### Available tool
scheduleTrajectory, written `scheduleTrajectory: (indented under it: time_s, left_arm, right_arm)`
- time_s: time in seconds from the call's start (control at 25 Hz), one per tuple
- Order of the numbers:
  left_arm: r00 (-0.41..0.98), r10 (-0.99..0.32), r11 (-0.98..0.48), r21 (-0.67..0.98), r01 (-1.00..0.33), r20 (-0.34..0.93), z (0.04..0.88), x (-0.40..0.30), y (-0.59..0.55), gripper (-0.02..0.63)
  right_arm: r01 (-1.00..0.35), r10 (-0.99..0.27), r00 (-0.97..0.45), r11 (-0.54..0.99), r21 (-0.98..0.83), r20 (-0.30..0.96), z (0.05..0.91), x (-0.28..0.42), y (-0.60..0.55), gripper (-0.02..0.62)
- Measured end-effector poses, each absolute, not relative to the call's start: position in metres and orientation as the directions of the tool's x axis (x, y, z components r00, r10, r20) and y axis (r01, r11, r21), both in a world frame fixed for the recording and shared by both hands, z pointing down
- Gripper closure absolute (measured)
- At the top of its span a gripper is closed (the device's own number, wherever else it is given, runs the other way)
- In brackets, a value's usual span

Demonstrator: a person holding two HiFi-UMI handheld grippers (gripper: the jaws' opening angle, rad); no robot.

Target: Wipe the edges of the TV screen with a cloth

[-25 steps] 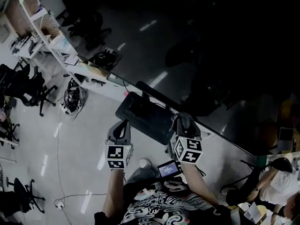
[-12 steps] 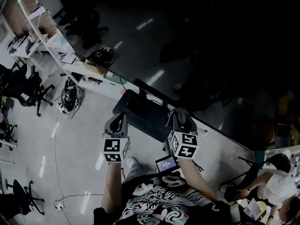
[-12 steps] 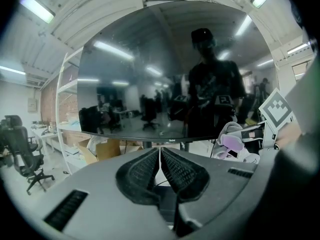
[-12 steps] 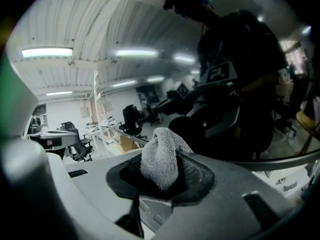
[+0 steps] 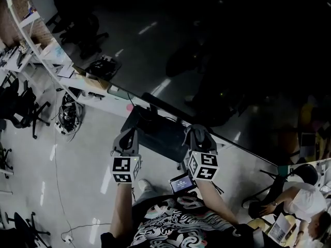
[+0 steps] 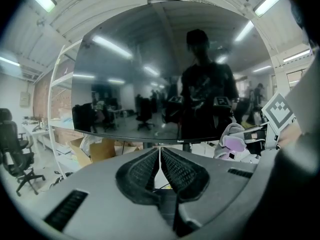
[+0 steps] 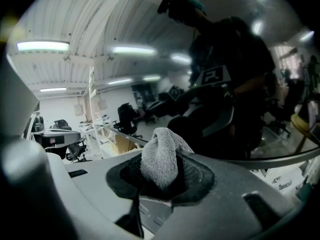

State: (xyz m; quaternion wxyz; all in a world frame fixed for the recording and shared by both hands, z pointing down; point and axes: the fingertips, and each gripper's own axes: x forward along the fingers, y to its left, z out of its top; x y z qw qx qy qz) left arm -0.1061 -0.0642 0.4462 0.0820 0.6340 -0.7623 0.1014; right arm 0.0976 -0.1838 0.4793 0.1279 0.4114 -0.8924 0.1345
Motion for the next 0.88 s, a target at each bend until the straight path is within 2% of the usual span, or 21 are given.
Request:
scheduleTrajectory:
  time_s: [0.88]
  left_arm:
    - [-0.1, -0.963, 0.102, -0.004, -0.995, 0.25, 0.454, -0.176, -0.074, 0.581]
  right_arm:
    - [-0.814, -0.738, -0.564, 0.573, -0.099, 0.37, 0.482, 0.043, -0.187, 0.446]
